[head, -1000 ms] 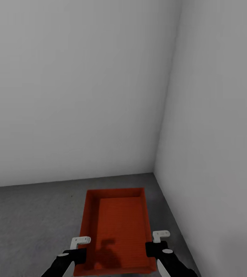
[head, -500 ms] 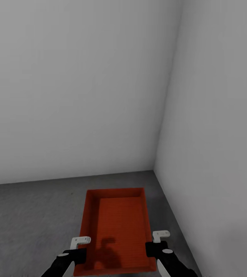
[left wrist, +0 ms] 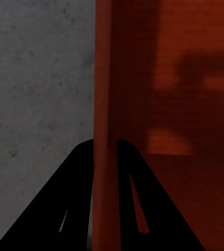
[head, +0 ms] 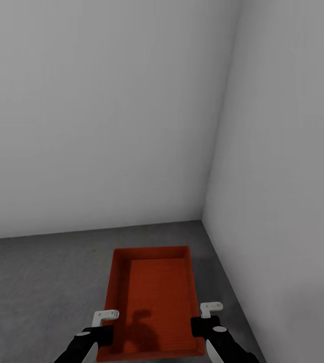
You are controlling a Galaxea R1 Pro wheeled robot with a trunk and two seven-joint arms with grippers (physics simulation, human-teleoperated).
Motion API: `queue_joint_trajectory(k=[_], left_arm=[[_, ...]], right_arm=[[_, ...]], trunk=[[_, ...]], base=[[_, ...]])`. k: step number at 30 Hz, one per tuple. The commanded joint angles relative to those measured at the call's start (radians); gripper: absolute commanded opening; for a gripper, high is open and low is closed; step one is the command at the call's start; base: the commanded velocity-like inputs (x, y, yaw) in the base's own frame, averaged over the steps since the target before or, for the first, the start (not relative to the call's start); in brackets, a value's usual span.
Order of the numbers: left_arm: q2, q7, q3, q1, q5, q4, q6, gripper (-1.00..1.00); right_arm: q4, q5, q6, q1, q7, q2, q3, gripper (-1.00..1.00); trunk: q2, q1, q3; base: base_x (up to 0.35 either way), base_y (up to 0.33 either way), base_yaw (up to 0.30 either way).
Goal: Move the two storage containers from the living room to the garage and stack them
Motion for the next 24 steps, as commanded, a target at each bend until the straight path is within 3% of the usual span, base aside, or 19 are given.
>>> queue_joint_trajectory(k=[1, 9, 24], left_arm=[[0.001, 0.01, -0.009, -0.001, 0.025, -0.043, 0.0, -1.0], [0.001, 0.01, -0.009, -0.001, 0.025, -0.043, 0.0, -1.0], [0.001, 0.01, -0.009, -0.001, 0.025, -0.043, 0.0, -1.0]], right_arm=[[0.0, -0.021, 0.004, 0.0, -0.005, -0.001, 0.009, -1.0], [0.0, -0.021, 0.004, 0.0, -0.005, -0.001, 0.009, -1.0], [0.0, -0.021, 0.004, 0.0, -0.004, -0.001, 0.009, -1.0]], trunk=[[-0.001, 0.0, -0.002], [-0.001, 0.0, -0.008], [-0.001, 0.0, -0.026]], base=[[0.036, 0.0, 0.0], [0.111, 0.0, 0.0], [0.009, 0.0, 0.0]])
